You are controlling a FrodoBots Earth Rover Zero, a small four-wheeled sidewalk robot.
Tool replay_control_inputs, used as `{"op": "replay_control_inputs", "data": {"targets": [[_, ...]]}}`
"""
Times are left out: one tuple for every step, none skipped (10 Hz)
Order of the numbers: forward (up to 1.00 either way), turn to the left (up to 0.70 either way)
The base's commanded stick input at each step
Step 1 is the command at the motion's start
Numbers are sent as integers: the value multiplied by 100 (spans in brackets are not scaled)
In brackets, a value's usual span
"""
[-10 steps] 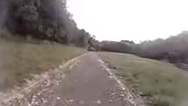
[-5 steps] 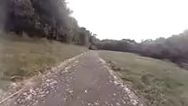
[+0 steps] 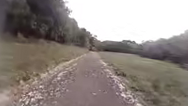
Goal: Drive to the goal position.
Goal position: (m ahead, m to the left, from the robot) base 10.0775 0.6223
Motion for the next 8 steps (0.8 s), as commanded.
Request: {"op": "replay_control_inputs", "data": {"targets": [[100,18],[100,31],[100,9],[100,0],[100,0],[100,0],[100,0],[100,0]]}}
